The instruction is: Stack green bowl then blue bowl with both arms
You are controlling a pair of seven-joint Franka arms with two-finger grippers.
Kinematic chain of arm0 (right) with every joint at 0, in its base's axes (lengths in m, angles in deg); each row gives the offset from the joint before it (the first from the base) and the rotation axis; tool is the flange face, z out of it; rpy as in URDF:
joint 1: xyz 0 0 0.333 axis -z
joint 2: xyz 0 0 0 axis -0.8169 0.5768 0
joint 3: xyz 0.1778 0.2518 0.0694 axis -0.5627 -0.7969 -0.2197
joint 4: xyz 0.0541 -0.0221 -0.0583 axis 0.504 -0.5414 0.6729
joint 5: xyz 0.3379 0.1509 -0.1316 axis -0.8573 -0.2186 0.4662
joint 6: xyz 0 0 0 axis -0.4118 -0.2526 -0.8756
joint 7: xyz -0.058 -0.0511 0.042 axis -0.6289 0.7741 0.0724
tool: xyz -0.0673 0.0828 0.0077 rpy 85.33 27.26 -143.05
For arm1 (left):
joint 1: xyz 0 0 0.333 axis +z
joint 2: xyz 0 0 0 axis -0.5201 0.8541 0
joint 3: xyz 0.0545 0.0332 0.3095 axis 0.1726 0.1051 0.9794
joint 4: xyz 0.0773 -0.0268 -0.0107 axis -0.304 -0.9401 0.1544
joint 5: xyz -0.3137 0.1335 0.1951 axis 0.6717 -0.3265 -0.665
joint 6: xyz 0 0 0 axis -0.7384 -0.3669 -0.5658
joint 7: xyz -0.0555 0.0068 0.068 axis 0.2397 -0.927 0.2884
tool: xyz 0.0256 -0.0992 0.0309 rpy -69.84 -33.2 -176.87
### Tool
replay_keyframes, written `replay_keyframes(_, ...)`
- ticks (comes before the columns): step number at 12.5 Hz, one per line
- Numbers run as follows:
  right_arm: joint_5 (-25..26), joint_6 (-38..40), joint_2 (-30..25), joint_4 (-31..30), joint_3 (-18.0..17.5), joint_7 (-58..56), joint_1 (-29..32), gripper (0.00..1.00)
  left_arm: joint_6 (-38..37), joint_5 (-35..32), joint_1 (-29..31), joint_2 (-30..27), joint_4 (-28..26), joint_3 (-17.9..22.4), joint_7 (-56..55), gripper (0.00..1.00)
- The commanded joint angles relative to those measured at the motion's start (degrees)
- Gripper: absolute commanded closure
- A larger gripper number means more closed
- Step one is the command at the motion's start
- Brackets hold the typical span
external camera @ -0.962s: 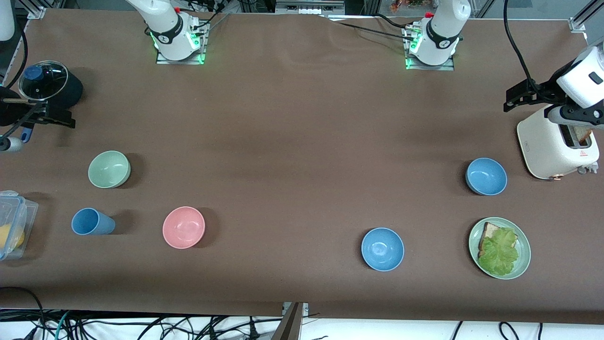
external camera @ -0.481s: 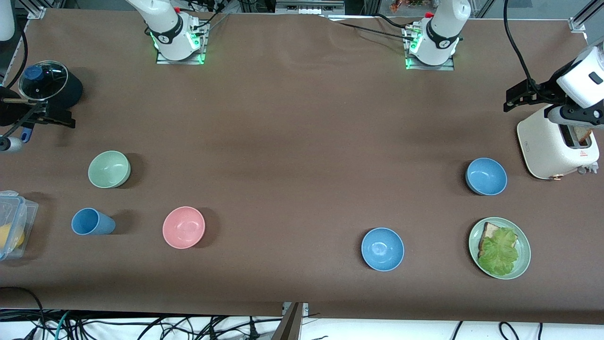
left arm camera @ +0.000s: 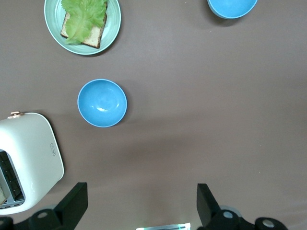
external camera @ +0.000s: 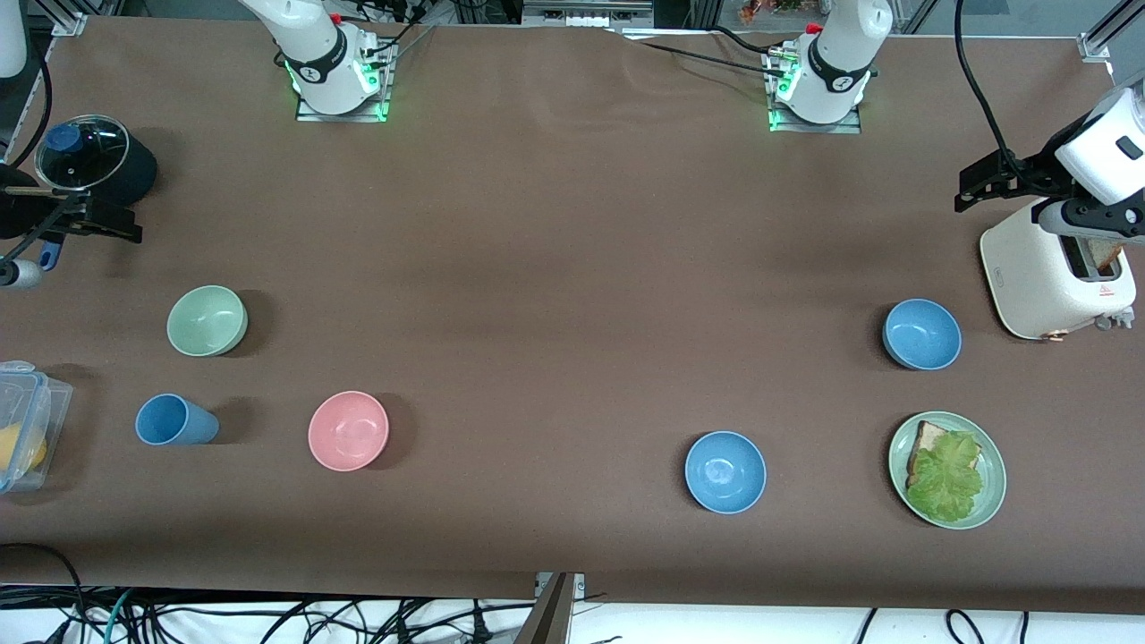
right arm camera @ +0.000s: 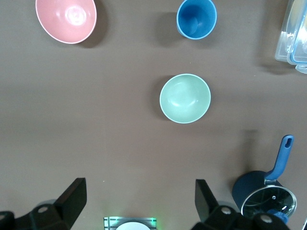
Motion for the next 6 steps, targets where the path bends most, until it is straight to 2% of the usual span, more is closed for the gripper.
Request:
replay_keyframes(1, 0.2, -0.6, 0.5, 0.5, 0.3, -0.9, 0.6, 0.0, -1.2, 0.5, 0.4, 0.5, 1.4, -0.4, -0.5, 0.0)
replay_keyframes(6, 0.9, -2.5, 1.7, 0.4, 0.7, -0.8, 1.4, 0.0, -1.2, 0.5, 0.4, 0.4, 1.4, -0.4, -0.5, 0.0)
